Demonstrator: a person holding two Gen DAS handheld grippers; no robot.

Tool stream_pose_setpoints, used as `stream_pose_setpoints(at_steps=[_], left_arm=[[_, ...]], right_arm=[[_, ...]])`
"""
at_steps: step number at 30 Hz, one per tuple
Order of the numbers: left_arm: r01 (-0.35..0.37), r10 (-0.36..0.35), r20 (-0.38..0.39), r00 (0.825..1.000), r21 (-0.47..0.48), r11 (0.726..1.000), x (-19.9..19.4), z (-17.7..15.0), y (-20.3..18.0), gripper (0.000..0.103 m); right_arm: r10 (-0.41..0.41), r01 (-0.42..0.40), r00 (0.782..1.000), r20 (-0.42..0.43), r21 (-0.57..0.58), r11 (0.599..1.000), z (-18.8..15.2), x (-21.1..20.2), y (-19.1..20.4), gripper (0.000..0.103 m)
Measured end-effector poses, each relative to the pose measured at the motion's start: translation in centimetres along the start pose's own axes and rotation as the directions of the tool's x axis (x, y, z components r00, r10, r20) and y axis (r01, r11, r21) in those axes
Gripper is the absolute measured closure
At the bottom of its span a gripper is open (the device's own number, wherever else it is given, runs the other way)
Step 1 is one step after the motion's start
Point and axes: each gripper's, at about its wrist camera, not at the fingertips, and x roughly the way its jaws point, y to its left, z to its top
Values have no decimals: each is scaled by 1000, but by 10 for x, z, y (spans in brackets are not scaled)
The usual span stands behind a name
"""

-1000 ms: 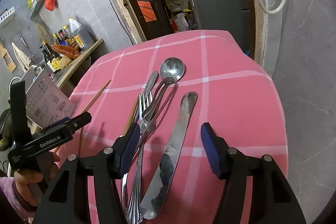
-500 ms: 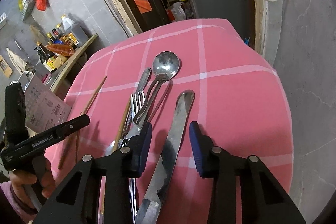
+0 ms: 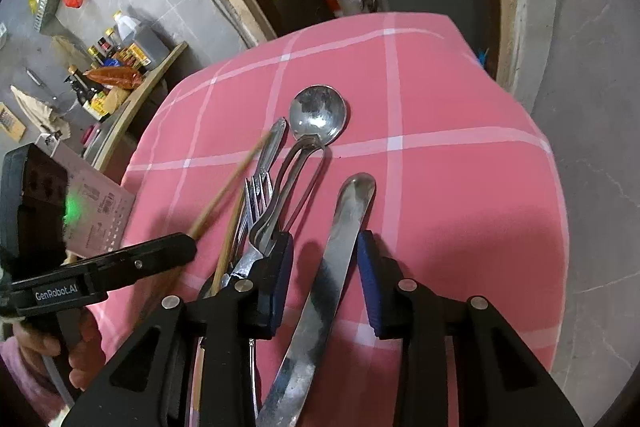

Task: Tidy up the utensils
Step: 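Grasp a wooden chopstick with the left tool while the right tool approaches the steel knife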

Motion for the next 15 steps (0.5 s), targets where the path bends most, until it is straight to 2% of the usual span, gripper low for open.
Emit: stream_pose_setpoints(at_steps=[4, 8, 13, 15], left_arm=[[54, -54, -55, 997, 6, 999, 10, 7, -5, 55], [82, -82, -95, 992, 6, 997, 16, 16, -7, 55], [47, -39, -111, 993, 71, 996, 17, 22, -18, 55], [16, -3, -145, 989, 94, 995, 21, 20, -22, 61]], right_arm=[[31, -31, 999, -9, 18, 999, -2, 0, -8, 82], [34, -33, 999, -8, 16, 999, -4, 2, -7, 82], [38, -38, 999, -4, 19, 999, -4, 2, -6, 82], [43, -43, 999, -3, 22, 999, -4, 2, -8, 82]])
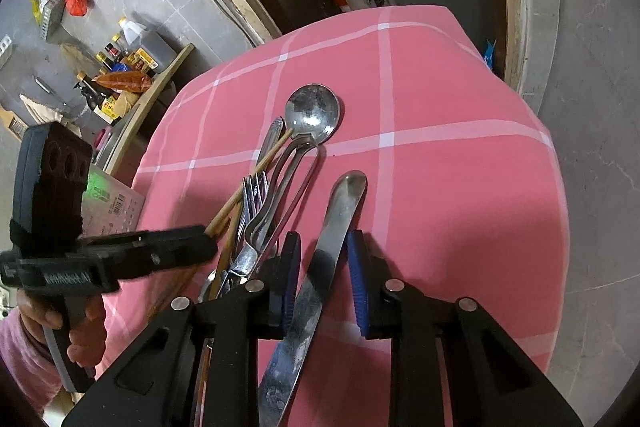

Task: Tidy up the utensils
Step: 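Grasp a wooden chopstick with the left tool while the right tool approaches the steel knife, then grasp the steel table knife with the right tool while the left tool lifts the chopstick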

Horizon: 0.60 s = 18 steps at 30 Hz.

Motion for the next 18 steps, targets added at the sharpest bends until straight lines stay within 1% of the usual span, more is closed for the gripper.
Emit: stream_pose_setpoints(at_steps=[1, 5, 8, 10, 12, 14, 18], left_arm=[[-1, 1, -2, 1000, 0, 1000, -1, -2, -1, 62], [68, -70, -25, 997, -41, 997, -5, -11, 1, 64], [84, -86, -52, 995, -35, 996, -1, -16, -2, 65], [95, -98, -65, 993, -40, 995, 5, -12, -2, 67], [103, -107, -75, 991, -60, 993, 10, -8, -2, 73], [115, -121, -74, 990, -80, 990, 15, -4, -1, 74], [154, -165, -81, 983, -127, 980, 23, 4, 3, 80]], right_arm=[[2, -2, 1000, 1, 0, 1000, 0, 0, 0, 82], [11, -11, 1000, -1, 3, 1000, -1, -1, -2, 82], [19, -19, 1000, -9, 5, 1000, -1, -2, -5, 82], [30, -29, 999, -16, 17, 999, 1, -2, -8, 84], [43, -43, 999, -23, 34, 999, 2, -1, -13, 86], [63, -61, 997, -32, 53, 997, 3, 1, -16, 88], [123, -117, 990, -68, 93, 989, 6, 5, -24, 88]])
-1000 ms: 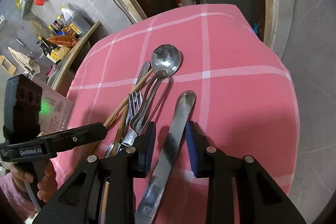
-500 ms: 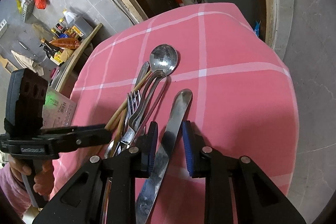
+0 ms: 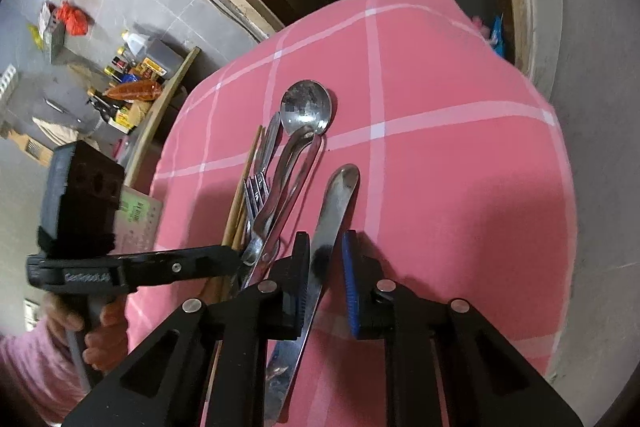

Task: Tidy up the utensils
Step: 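Grasp the steel table knife with the right tool while the left tool lifts the chopstick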

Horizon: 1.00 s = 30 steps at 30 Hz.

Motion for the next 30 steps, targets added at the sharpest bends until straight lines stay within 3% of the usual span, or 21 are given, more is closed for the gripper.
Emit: stream_pose_setpoints(at_steps=[11, 28, 30], left_arm=[[142, -145, -6, 989, -171, 975, 6, 4, 29, 87], [166, -172, -13, 985, -185, 969, 5, 2, 39, 93], [126, -126, 9, 992, -158, 979, 1, 2, 36, 96]], right_arm=[[74, -70, 993, -95, 45, 997, 1, 16, -3, 88], [108, -105, 993, -50, 60, 993, 0, 20, 2, 100], [116, -114, 993, -31, 81, 990, -4, 16, 3, 101]])
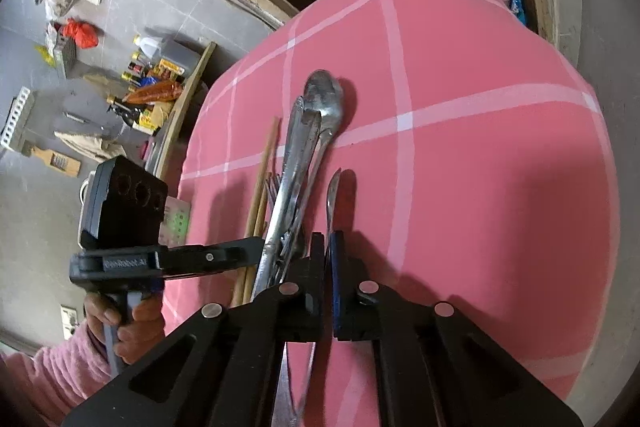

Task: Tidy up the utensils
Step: 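Grasp the steel table knife with the right tool while the left tool lifts the chopstick, then carry the knife with the right tool while the left tool carries the chopstick toward the caddy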

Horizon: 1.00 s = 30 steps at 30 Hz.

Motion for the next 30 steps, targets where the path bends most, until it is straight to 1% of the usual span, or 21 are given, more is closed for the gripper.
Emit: stream_pose_setpoints(at_steps=[1, 3, 5, 8, 10, 14, 16, 22, 25, 30], left_arm=[[-2, 2, 14, 1000, 14, 1000, -3, -2, -2, 96], [23, -24, 33, 999, 19, 1000, -9, -6, -2, 96], [9, -10, 49, 999, 31, 999, -14, -9, -3, 96], [20, -23, 79, 997, 43, 999, -24, -14, -4, 96], [11, -17, 100, 995, 62, 998, -34, -19, -8, 96], [-14, -4, 161, 987, 111, 994, -54, -29, -21, 96], [-30, 2, 202, 979, 133, 991, -67, -35, -29, 96], [-72, 4, 323, 947, 199, 977, -115, -49, -52, 96], [-97, 1, 386, 922, 229, 968, -144, -54, -65, 96], [-127, -21, 483, 875, 273, 954, -198, -61, -81, 96]], right_arm=[[2, -2, 1000, 13, 10, 1000, -4, -3, 1, 101], [3, -4, 999, 35, 25, 1000, -11, -8, -1, 101], [-7, 5, 998, 60, 34, 999, -19, -13, 1, 101], [-24, 19, 994, 107, 48, 999, -32, -25, 4, 101], [-31, 23, 989, 141, 58, 998, -40, -34, 6, 101], [-31, 20, 972, 233, 53, 998, -49, -58, 18, 101], [-28, 18, 960, 278, 39, 999, -50, -68, 27, 101], [7, 17, 916, 401, -56, 998, -52, -94, 72, 101], [39, 18, 886, 463, -117, 993, -52, -105, 104, 101], [115, -2, 837, 535, -208, 978, -45, -117, 157, 101]])
